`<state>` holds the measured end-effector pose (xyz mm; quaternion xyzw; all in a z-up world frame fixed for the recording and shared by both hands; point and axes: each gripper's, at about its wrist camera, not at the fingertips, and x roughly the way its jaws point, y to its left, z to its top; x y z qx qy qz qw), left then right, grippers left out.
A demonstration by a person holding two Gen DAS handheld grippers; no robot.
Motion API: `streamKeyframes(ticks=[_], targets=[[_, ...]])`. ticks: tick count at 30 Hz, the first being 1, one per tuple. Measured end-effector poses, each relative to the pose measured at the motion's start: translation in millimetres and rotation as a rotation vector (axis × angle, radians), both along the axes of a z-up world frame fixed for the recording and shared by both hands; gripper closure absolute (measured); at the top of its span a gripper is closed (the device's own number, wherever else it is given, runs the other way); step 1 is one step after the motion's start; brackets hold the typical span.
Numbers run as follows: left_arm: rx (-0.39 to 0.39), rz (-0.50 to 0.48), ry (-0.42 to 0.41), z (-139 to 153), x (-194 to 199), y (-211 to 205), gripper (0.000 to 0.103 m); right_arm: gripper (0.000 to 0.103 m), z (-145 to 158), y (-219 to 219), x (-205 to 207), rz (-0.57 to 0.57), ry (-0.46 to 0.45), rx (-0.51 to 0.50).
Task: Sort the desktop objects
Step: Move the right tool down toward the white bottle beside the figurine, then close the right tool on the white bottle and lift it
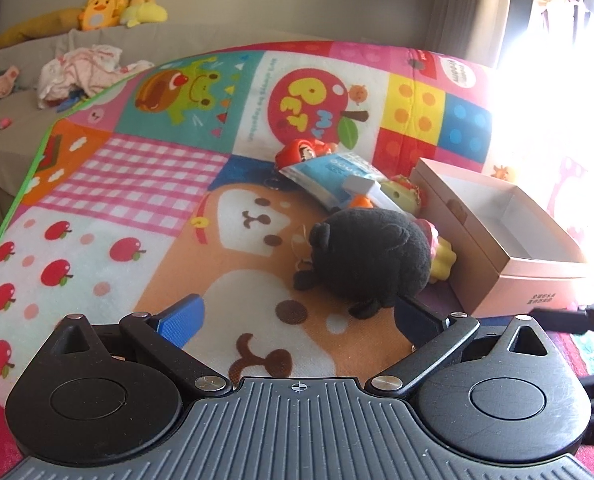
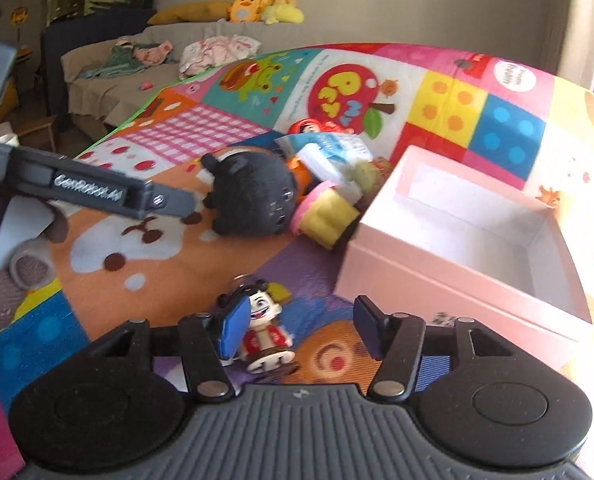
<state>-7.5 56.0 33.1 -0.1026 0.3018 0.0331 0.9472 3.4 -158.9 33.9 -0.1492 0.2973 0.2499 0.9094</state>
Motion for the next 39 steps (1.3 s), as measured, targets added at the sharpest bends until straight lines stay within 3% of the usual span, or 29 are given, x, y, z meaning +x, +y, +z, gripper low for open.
streamKeyframes(ticks=[3,8,11,15,18,22,24,27,30,34,39], targets=[[0.005,-0.013,0.002,0,0,-3,0.000,0.045,-1,2,30,-0.032,0.030,0.049],[0.015,0.002,0.009,1,-1,0,0.000,0.045,-6,26,48,-0.030,-0.002,0.057],[0.024,0.028,0.008,2,-2,6,0.000,0.044,-5,29,38,0.033,0.034,0.090],[0.018,0.052,0.022,-1,1,11,0.000,0.036,-12,26,5,0.100,0.025,0.037],[0.008,0.038,0.029,-5,5,6,0.000,0.036,-8,16,-4,0.076,0.022,0.025],[0.021,0.011,0.013,-8,10,-7,0.000,0.039,27,1,9,0.009,-0.007,0.057],[0.018,-0.004,-0.008,-8,16,-15,0.000,0.045,49,-1,32,-0.027,0.013,0.068],[-0.004,-0.044,-0.044,-9,24,-24,0.000,0.045,80,1,94,-0.071,0.126,0.117],[-0.032,-0.067,-0.067,-13,26,-28,0.000,0.042,92,15,163,-0.136,0.154,0.073],[-0.067,-0.069,-0.037,-23,26,-22,0.000,0.042,75,42,259,-0.212,0.236,-0.042],[-0.117,-0.073,-0.030,-26,27,-15,0.000,0.040,39,75,322,-0.241,0.268,-0.216]])
